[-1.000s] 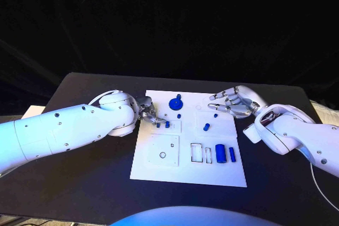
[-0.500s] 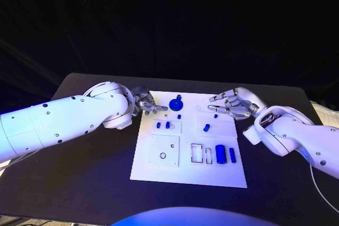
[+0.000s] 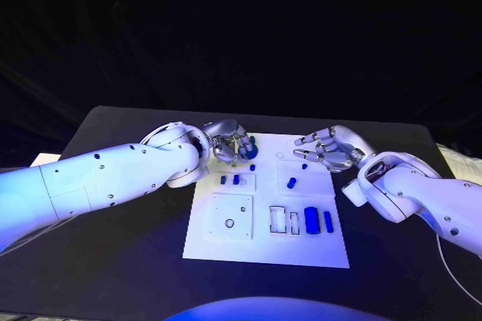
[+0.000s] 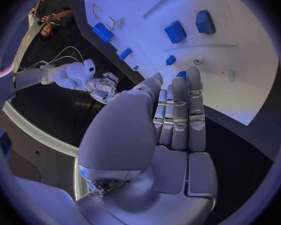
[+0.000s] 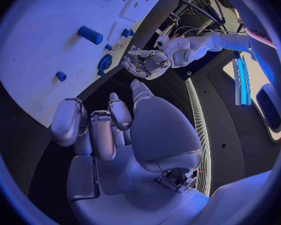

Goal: Assemble the parts on the task board

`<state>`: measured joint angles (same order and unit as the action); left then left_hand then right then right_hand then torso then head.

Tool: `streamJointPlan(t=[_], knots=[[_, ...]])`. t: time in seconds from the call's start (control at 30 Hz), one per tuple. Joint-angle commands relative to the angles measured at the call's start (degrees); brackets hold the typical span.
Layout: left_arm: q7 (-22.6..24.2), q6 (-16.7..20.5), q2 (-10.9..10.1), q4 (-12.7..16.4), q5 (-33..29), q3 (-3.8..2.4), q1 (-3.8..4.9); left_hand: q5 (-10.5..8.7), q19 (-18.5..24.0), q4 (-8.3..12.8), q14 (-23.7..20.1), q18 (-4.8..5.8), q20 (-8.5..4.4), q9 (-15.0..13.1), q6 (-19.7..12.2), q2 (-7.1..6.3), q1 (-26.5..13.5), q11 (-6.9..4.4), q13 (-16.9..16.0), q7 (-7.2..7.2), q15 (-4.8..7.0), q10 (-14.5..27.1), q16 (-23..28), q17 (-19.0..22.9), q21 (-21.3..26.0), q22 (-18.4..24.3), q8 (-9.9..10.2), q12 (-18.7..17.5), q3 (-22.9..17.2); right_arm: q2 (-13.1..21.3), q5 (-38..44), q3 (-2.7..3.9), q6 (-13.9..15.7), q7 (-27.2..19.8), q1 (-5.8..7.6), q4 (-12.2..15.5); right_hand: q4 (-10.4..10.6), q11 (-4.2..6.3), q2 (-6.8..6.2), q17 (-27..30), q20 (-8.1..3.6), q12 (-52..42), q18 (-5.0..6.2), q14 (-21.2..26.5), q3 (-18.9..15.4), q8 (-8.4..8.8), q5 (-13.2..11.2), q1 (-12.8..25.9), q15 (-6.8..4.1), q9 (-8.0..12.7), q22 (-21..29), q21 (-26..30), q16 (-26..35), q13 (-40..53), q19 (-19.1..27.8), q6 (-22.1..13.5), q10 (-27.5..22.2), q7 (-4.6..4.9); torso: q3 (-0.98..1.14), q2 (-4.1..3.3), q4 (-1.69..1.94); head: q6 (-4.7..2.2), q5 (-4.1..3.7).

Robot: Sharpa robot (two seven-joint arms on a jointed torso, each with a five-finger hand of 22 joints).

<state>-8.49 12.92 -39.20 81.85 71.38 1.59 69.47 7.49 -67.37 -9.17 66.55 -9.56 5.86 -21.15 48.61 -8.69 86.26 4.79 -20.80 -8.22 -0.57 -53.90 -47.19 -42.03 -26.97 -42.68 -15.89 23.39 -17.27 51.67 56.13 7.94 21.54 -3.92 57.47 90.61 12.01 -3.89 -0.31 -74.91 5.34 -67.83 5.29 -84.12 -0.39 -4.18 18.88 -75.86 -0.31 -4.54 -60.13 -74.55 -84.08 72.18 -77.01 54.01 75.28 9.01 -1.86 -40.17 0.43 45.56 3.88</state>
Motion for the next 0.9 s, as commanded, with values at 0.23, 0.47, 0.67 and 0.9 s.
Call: streamJointPlan(t=[0.23,0.47,0.67,0.9], knots=[[6.1,-2.0,4.3,-4.4,14.2,0.37,-0.35,-0.26,-11.9,-0.2,16.2,-0.02,-0.83,6.5,5.0,-2.09,-1.9,-0.29,8.5,0.72,1.01,-3.3,-23.5,-21.5,-8.1,-4.6,5.1,-5.1,-1.2,-0.2,-0.8,0.0,3.9,-2.0,-0.15,0.0,-0.2,0.03,0.35,-5.0,-0.05,1.6,0.68,-3.4,-0.4,-0.14,2.6,-0.9,-0.32,0.0,1.3,1.0,0.8,-1.5,0.6,0.3,-0.9,-0.05,-0.1,-0.14,-0.15,-0.16,-0.19],[3.3,-7.1,6.7,-6.4,17.4,0.42,-0.48,-0.24,-16.4,0.1,19.1,2.05,-1.28,8.6,7.6,-2.18,-2.6,-0.76,11.8,1.1,1.5,-5.4,-29.7,-27.6,-21.6,-15.0,6.5,-6.8,-1.9,-0.4,-1.0,0.0,4.2,-2.3,-0.18,0.0,-0.2,0.04,0.36,-5.0,-0.05,1.6,0.69,-3.4,-0.4,-0.13,2.7,-1.0,-0.32,0.0,1.4,1.1,0.9,-1.6,0.6,0.3,-0.9,-0.05,-0.04,-0.15,-0.27,-0.21,-0.21],[1.6,-9.6,7.6,-7.4,18.5,0.42,-0.61,-0.25,-17.1,0.3,19.4,2.43,-1.42,9.1,8.4,-2.19,-2.8,-0.8,12.6,1.06,1.61,-6.0,-29.9,-27.4,-24.0,-16.9,6.8,-7.4,-2.1,-0.4,-1.1,0.0,4.2,-2.4,-0.19,0.0,-0.2,0.04,0.36,-5.0,-0.06,1.7,0.69,-3.4,-0.4,-0.13,2.9,-1.0,-0.33,0.0,1.4,1.1,0.9,-1.7,0.6,0.3,-0.9,-0.06,-0.02,-0.08,-0.15,-0.02,-0.39],[0.5,-11.3,8.0,-7.9,18.8,0.42,-0.64,-0.23,-17.5,0.4,19.3,2.75,-1.45,9.4,9.2,-2.09,-2.9,-0.75,13.1,0.99,1.59,-6.6,-29.3,-26.0,-25.8,-18.4,6.8,-7.6,-2.3,-0.4,-1.1,0.0,4.1,-2.4,-0.19,0.0,-0.2,0.04,0.37,-5.0,-0.06,1.7,0.69,-3.4,-0.4,-0.13,2.9,-1.0,-0.33,0.0,1.4,1.1,0.9,-1.6,0.6,0.3,-0.9,-0.06,-0.06,-0.1,-0.12,0.13,-0.49]])
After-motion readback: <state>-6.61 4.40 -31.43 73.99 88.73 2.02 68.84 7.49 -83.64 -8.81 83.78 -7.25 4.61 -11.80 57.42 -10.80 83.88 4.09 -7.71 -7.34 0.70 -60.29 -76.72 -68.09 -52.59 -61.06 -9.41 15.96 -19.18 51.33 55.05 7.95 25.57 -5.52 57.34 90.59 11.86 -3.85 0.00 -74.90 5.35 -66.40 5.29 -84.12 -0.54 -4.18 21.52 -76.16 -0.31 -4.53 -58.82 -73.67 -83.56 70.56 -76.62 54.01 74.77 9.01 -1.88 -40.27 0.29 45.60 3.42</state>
